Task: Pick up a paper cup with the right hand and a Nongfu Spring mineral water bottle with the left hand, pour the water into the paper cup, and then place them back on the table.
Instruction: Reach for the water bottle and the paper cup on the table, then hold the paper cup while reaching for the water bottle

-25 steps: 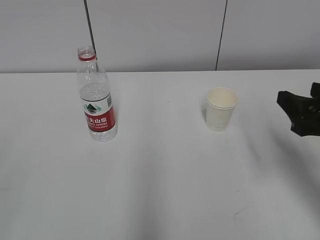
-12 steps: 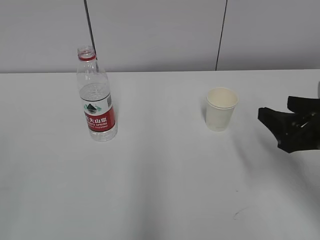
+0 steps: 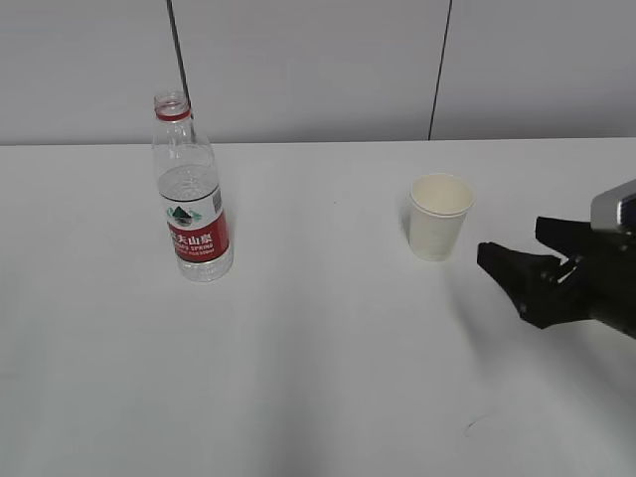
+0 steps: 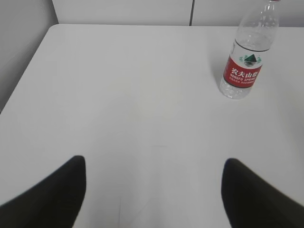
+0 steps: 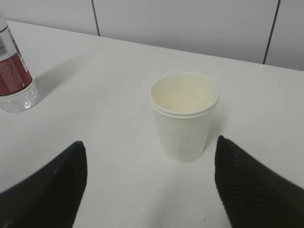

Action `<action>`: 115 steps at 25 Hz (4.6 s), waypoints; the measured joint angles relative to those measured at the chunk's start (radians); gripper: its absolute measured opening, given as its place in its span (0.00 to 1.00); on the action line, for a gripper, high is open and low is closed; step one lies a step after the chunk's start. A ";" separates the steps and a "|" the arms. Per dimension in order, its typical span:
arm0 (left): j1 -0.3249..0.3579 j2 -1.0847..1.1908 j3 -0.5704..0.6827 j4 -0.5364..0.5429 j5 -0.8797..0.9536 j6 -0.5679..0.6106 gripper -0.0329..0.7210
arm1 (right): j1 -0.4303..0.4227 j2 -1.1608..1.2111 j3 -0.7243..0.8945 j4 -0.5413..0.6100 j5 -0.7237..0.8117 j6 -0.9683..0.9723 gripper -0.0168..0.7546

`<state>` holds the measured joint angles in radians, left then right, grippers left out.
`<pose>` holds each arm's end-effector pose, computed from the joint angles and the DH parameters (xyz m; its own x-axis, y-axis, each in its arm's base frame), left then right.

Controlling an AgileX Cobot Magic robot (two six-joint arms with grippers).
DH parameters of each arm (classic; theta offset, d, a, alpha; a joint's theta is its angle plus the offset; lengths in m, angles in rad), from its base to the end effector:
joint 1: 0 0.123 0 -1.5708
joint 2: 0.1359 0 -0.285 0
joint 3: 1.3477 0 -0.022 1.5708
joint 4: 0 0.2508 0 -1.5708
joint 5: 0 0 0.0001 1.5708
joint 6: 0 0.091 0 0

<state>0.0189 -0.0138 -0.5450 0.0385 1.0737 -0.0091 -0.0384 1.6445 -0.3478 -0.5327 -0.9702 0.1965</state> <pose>-0.0132 0.0028 0.2885 -0.4149 0.0014 -0.9099 -0.0458 0.9987 0.0225 0.2485 0.0286 0.1496 -0.2575 -0.1035 -0.9607 -0.3990 0.9169 0.0082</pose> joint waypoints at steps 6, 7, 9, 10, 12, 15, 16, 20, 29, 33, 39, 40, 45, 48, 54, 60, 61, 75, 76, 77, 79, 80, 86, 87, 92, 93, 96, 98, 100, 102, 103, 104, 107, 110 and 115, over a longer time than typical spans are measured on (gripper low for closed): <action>0.000 0.027 0.000 -0.001 0.000 0.000 0.82 | 0.000 0.155 -0.042 0.031 -0.033 -0.050 0.87; 0.000 0.040 0.000 -0.002 0.000 0.000 0.85 | 0.000 0.185 -0.061 0.035 -0.047 -0.057 0.87; 0.000 0.072 0.000 -0.005 0.000 0.000 0.90 | 0.000 0.242 -0.102 0.043 -0.070 -0.070 0.88; 0.000 0.086 0.000 -0.007 0.000 0.000 0.93 | 0.000 0.272 -0.126 0.050 -0.078 -0.072 0.88; 0.000 0.111 0.000 -0.008 0.000 0.000 0.95 | 0.000 0.322 -0.170 0.054 -0.100 -0.079 0.88; 0.000 0.121 0.000 -0.017 0.000 0.000 0.96 | 0.000 0.393 -0.233 0.057 -0.115 -0.080 0.88; 0.000 0.121 0.000 -0.023 0.000 0.000 0.96 | 0.000 0.410 -0.247 0.057 -0.120 -0.081 0.88; 0.000 0.121 0.000 -0.039 0.000 0.000 0.96 | 0.000 0.456 -0.299 0.048 -0.132 -0.082 0.88; 0.000 0.121 0.000 -0.039 -0.002 0.000 0.96 | 0.000 0.543 -0.391 -0.003 -0.135 -0.076 0.88; 0.000 0.123 -0.021 -0.039 -0.086 0.000 0.95 | 0.000 0.550 -0.414 -0.011 -0.138 -0.072 0.88; 0.000 0.228 -0.029 -0.060 -0.297 0.001 0.94 | 0.000 0.567 -0.464 -0.033 -0.140 -0.056 0.88; 0.000 0.253 -0.029 -0.071 -0.336 0.009 0.93 | 0.000 0.572 -0.470 -0.033 -0.140 -0.048 0.88; 0.000 0.365 -0.029 -0.118 -0.502 0.050 0.91 | 0.000 0.605 -0.483 -0.043 -0.162 -0.030 0.88; 0.000 0.418 -0.029 -0.142 -0.516 0.065 0.90 | 0.000 0.615 -0.495 -0.069 -0.166 -0.025 0.88; 0.000 0.455 -0.029 -0.164 -0.519 0.072 0.88 | 0.000 0.619 -0.527 -0.078 -0.170 -0.005 0.88; 0.000 0.455 -0.029 -0.166 -0.521 0.078 0.88 | 0.000 0.655 -0.583 -0.080 -0.174 0.055 0.88; 0.000 0.455 -0.029 -0.166 -0.521 0.078 0.87 | 0.000 0.660 -0.589 -0.080 -0.174 0.059 0.88; 0.000 0.455 -0.029 -0.166 -0.523 0.079 0.85 | 0.035 0.709 -0.710 -0.101 -0.175 0.091 0.87; 0.000 0.455 -0.029 -0.166 -0.523 0.079 0.85 | 0.035 0.709 -0.715 -0.101 -0.175 0.091 0.86; 0.000 0.455 -0.029 -0.166 -0.523 0.079 0.84 | 0.035 0.709 -0.723 -0.101 -0.175 0.091 0.84; 0.000 0.455 -0.029 -0.166 -0.523 0.079 0.84 | 0.035 0.709 -0.727 -0.101 -0.175 0.091 0.79; 0.000 0.455 -0.029 -0.166 -0.523 0.079 0.84 | 0.035 0.709 -0.727 -0.103 -0.175 0.091 0.76; 0.000 0.455 -0.029 -0.166 -0.523 0.079 0.83 | 0.035 0.709 -0.729 -0.125 -0.170 0.089 0.69; 0.000 0.455 -0.029 -0.166 -0.523 0.079 0.83 | 0.035 0.710 -0.729 -0.129 -0.170 0.085 0.69; 0.000 0.455 -0.029 -0.166 -0.554 0.079 0.83 | 0.035 0.710 -0.729 -0.187 -0.177 0.072 0.69; 0.000 0.455 -0.029 -0.167 -0.565 0.079 0.83 | 0.035 0.708 -0.729 -0.213 -0.177 0.072 0.69; 0.000 0.474 -0.029 -0.172 -0.577 0.079 0.83 | 0.035 0.681 -0.729 -0.271 -0.177 0.072 0.69; 0.000 0.505 -0.022 -0.204 -0.598 0.079 0.83 | 0.035 0.652 -0.729 -0.292 -0.177 0.082 0.69; 0.000 0.536 0.002 -0.244 -0.644 0.096 0.83 | 0.035 0.629 -0.729 -0.314 -0.177 0.112 0.69; 0.000 0.578 0.038 -0.282 -0.741 0.151 0.83 | 0.035 0.610 -0.729 -0.348 -0.177 0.147 0.69; 0.000 0.601 0.059 -0.294 -0.797 0.170 0.83 | 0.035 0.602 -0.729 -0.364 -0.178 0.160 0.70; 0.000 0.622 0.077 -0.301 -0.841 0.182 0.83 | 0.035 0.593 -0.729 -0.380 -0.178 0.171 0.70; 0.000 0.716 0.106 -0.313 -0.944 0.198 0.83 | 0.037 0.575 -0.729 -0.419 -0.178 0.202 0.70; -0.033 0.827 0.112 -0.320 -1.044 0.199 0.83 | 0.038 0.561 -0.729 -0.460 -0.178 0.228 0.70; -0.203 1.061 0.112 -0.311 -1.281 0.200 0.83 | 0.063 0.550 -0.729 -0.500 -0.167 0.249 0.70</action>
<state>-0.1844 1.0477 -0.4331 -0.2721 -0.2071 0.1909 0.0243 2.1949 -1.0766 -1.0324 -1.1368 0.4459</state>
